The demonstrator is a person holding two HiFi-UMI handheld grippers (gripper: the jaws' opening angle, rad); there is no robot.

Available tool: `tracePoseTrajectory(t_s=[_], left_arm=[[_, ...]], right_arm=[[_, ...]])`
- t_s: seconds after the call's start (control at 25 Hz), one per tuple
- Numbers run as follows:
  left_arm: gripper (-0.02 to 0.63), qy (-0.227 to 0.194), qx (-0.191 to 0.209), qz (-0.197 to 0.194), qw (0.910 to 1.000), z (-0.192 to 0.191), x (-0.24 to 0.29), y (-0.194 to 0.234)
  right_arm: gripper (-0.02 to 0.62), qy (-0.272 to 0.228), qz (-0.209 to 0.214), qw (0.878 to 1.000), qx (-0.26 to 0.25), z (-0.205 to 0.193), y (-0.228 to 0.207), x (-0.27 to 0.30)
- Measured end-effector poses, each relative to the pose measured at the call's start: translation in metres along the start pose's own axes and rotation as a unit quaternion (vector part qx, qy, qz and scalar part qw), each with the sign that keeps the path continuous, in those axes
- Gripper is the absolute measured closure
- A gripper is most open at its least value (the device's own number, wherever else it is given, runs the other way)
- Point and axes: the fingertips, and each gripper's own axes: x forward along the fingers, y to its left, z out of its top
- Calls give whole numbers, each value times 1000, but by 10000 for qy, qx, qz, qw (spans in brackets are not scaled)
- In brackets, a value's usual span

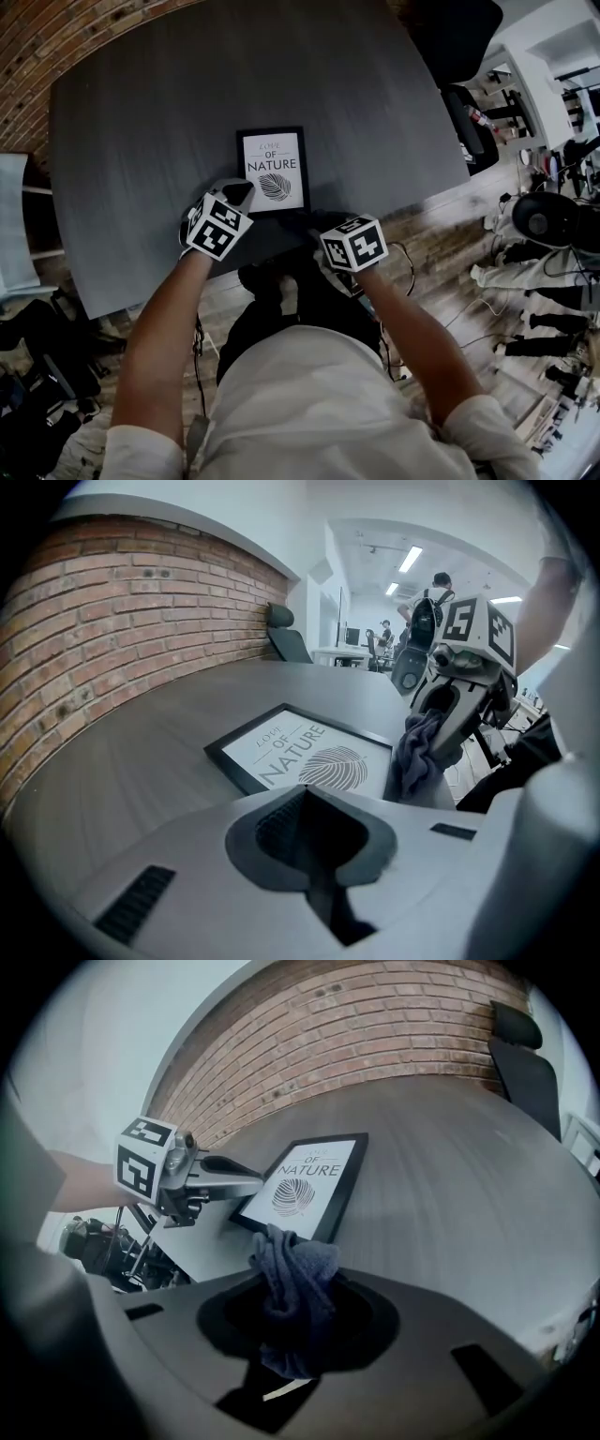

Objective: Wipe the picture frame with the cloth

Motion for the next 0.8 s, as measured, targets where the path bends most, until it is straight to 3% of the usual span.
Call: tracePoseTrajectory(t_s=[0.4, 0.6, 0.8], left_arm=[[600, 46, -165, -158, 9997, 2, 0, 1], [598, -65, -416, -210, 9989, 3, -1, 2], [598, -72, -490, -378, 9981, 4, -2, 1]], right_arm=[[476, -15, -393, 9992, 124, -11, -27, -20], [476, -16, -809, 9967, 73, -17, -47, -37], [476, -281, -1112, 9931, 260, -14, -66, -65]])
